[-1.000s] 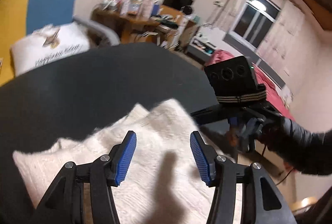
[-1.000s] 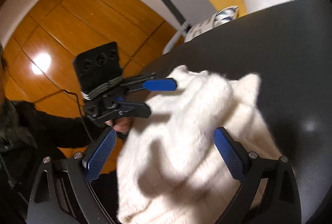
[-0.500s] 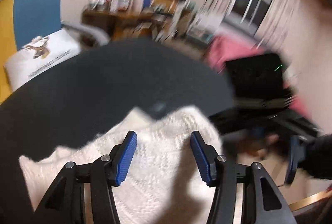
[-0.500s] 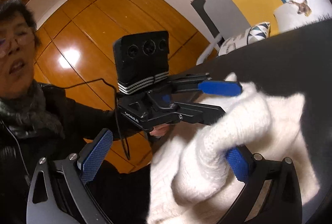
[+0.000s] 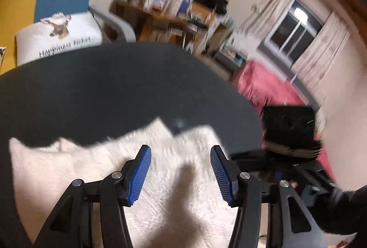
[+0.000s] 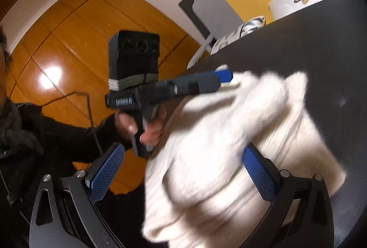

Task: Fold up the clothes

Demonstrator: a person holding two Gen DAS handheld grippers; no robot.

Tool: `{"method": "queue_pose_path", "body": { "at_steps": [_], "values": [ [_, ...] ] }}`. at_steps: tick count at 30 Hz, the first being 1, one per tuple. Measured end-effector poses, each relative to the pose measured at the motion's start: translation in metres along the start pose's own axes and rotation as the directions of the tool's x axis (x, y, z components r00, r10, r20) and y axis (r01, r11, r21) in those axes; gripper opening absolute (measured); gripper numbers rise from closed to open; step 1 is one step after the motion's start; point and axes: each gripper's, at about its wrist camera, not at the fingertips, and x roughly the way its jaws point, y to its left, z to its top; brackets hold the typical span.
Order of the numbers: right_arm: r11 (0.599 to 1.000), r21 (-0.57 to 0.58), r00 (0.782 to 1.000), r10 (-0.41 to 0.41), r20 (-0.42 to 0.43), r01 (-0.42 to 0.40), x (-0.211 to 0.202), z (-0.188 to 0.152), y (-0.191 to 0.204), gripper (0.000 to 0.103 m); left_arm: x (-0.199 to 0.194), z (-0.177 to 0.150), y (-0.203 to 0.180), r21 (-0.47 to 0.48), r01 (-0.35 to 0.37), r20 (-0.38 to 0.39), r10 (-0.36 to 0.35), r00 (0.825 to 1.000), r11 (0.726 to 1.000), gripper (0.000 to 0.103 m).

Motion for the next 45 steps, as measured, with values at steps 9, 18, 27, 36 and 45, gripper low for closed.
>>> {"method": "queue_pose_path", "body": {
  "at_steps": [9, 18, 27, 36, 45],
  "values": [
    [1.000, 0.004, 0.998, -0.018, 0.062, 0.017, -0.003, -0.008, 0.001, 0.103, 0.018, 0.008, -0.008, 0.024, -0.084, -0.015, 0.084, 0.996, 0.996, 0.054],
    [0.999, -0.018, 0.997, -0.034, 0.069, 0.035, -0.015, -0.035, 0.026, 0.103, -0.046, -0.017, -0.022, -0.050, -0.025, 0.171, 0.033, 0.985, 0.998, 0.053],
    [1.000, 0.027, 0.995, 0.010, 0.100, -0.013, 0.010, -0.035, 0.014, 0.103, -0.044, -0.071, -0.037, -0.041, -0.084, 0.164, 0.089, 0.982, 0.996, 0.053],
    [0.999, -0.003, 0.999, -0.039, -0.006, 0.039, 0.012, -0.038, 0.025, 0.103, -0.044, -0.077, -0.022, -0.121, -0.032, 0.149, 0.049, 0.988, 0.992, 0.052],
    [0.995, -0.055, 0.969, 0.090, 0.229, -0.079, -0.004, -0.030, 0.046, 0.103, -0.065, -0.072, -0.061, -0.003, 0.126, 0.178, -0.124, 0.976, 0.992, 0.047]
  ]
}}
